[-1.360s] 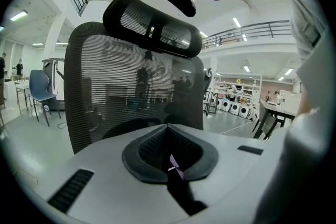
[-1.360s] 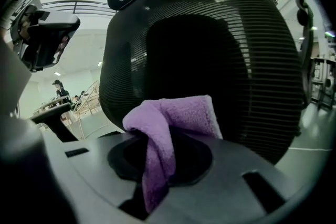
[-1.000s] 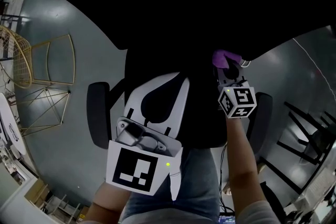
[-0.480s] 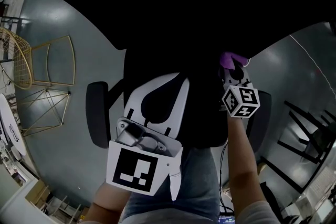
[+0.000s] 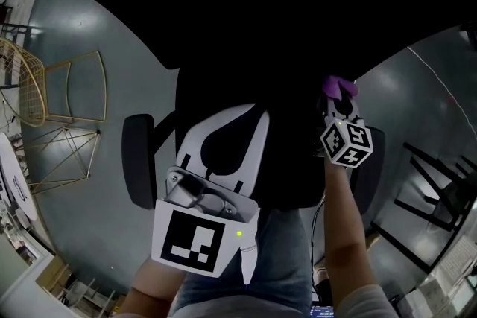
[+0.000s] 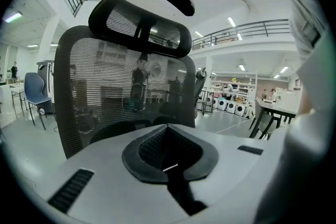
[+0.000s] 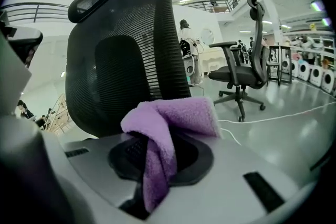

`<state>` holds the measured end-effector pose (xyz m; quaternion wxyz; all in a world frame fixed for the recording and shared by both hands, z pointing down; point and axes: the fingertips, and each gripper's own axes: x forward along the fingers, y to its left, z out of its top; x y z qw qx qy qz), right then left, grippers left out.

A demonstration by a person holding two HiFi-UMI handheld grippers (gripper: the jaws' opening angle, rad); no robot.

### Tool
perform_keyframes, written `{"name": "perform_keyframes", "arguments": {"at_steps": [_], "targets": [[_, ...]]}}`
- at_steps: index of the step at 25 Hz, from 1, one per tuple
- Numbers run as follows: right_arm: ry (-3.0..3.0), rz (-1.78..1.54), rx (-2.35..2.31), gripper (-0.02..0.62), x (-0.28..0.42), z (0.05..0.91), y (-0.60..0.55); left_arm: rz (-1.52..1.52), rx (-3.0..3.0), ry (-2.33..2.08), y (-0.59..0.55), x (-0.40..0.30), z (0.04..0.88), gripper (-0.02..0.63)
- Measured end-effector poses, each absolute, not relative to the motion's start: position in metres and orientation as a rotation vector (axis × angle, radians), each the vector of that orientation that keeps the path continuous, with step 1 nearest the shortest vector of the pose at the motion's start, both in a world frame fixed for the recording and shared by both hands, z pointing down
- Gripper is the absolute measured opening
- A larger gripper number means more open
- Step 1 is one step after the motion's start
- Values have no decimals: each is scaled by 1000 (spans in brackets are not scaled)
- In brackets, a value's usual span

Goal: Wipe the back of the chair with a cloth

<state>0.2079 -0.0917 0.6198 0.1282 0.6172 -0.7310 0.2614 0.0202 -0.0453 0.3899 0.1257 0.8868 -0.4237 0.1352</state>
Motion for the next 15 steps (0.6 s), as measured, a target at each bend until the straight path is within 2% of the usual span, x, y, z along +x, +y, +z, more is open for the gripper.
{"name": "perform_keyframes", "arguments": {"at_steps": [15], "targets": [[-2128,836,1879,68,207,615,-82,385,2596,-1234,-37,22,387,9]]}}
